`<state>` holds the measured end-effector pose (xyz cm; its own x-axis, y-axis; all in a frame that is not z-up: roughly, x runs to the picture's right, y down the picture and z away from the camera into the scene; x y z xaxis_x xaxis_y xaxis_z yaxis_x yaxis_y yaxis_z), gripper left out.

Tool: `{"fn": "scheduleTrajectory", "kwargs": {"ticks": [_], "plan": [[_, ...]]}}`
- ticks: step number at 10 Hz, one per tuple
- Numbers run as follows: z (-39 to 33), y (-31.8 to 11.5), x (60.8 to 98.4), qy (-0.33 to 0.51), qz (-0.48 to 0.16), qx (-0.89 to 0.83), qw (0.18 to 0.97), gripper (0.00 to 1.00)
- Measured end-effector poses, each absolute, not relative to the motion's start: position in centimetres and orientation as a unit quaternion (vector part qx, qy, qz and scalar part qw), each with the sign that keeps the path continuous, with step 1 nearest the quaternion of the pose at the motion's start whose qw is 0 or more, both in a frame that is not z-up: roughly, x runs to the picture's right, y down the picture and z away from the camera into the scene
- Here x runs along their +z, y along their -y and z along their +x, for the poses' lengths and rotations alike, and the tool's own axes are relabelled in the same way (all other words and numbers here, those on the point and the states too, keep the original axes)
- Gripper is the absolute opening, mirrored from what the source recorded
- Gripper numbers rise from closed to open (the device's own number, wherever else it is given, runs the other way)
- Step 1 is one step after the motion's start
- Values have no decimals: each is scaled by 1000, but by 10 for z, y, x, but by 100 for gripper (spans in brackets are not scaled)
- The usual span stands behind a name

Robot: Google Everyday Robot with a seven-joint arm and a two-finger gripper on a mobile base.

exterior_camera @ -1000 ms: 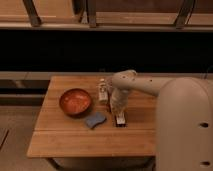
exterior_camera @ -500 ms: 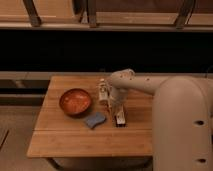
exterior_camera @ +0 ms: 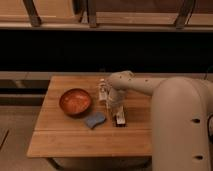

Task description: Push the eraser across the table

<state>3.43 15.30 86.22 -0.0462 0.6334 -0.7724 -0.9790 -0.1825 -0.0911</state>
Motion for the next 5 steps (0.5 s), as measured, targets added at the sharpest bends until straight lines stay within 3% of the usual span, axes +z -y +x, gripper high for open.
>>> {"fn": "scheduleTrajectory", "kwargs": {"ticks": [5], "plan": [[33, -163, 866, -248, -363, 676, 592, 0]]}}
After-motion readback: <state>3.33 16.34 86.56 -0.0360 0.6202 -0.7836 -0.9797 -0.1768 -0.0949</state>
